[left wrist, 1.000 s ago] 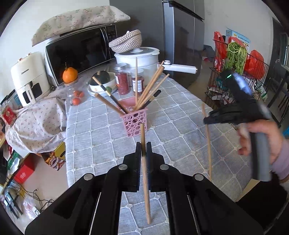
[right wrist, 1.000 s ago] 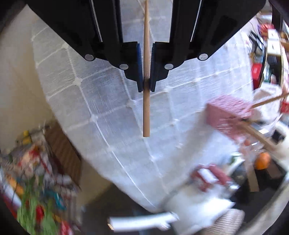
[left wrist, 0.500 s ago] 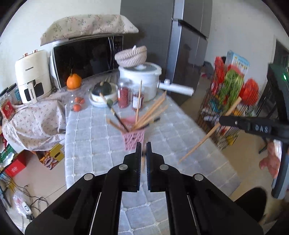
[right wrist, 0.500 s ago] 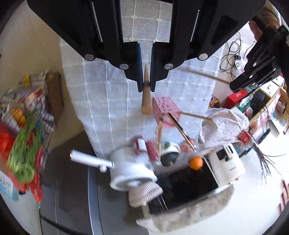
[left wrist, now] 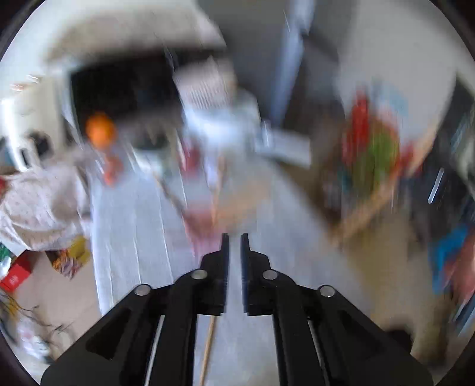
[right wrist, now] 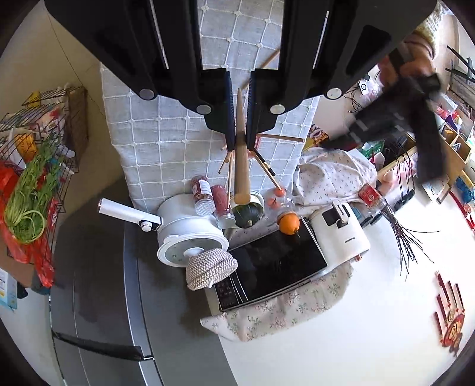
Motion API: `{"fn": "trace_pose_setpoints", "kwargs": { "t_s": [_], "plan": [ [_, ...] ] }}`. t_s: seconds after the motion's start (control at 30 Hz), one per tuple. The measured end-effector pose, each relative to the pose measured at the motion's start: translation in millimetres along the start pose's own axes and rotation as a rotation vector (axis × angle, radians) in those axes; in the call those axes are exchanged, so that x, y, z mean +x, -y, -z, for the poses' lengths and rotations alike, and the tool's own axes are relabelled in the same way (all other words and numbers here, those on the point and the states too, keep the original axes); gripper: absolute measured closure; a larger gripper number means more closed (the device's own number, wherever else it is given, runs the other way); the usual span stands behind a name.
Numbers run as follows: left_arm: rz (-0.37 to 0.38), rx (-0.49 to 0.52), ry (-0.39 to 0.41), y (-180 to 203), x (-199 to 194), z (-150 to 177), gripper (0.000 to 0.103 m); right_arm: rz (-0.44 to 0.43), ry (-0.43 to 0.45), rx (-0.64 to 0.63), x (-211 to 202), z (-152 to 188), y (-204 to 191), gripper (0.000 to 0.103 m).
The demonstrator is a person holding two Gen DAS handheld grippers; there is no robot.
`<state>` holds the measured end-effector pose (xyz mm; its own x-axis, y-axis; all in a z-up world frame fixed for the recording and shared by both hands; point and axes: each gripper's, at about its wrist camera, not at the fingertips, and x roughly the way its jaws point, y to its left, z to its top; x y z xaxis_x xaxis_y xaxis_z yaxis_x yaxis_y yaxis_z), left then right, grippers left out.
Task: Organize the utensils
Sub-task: 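Lift both held chopsticks upright and carry them toward the pink holder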
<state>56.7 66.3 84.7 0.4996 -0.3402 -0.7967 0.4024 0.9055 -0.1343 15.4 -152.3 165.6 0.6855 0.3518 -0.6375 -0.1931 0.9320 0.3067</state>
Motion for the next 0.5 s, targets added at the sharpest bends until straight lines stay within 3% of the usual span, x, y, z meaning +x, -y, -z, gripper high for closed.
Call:
{"fn": "trace_pose_setpoints", "kwargs": {
  "t_s": [0.03, 0.1, 0.17, 0.33, 0.5],
  "plan": [
    [-0.016, 0.018, -0.122, 1.7, 34.8, 18.3, 0.079, -0.009, -0.004, 0.003, 2.6, 3.7, 4.8, 0.095],
    [-0.086, 0.049, -0.249, 2.6, 80.2, 41.3, 0.081, -0.009, -0.017, 0.016, 10.3, 11.6, 13.6, 0.095],
    [-0.091, 0.012, -0.363, -7.6, 131.0, 61.0, 0.081, -0.005, -0.038, 0.041, 21.0, 20.1, 23.5, 0.095],
    [-0.122, -0.048, -0.463, -25.2, 203.8, 77.3, 0.081, 0.024, -0.075, 0.064, 36.1, 33.9, 38.2, 0.095],
    [-0.158, -0.047, -0.450, -26.6, 222.8, 73.6, 0.080, 0.043, -0.083, 0.052, 38.3, 36.7, 44.3, 0.095]
  ]
}}
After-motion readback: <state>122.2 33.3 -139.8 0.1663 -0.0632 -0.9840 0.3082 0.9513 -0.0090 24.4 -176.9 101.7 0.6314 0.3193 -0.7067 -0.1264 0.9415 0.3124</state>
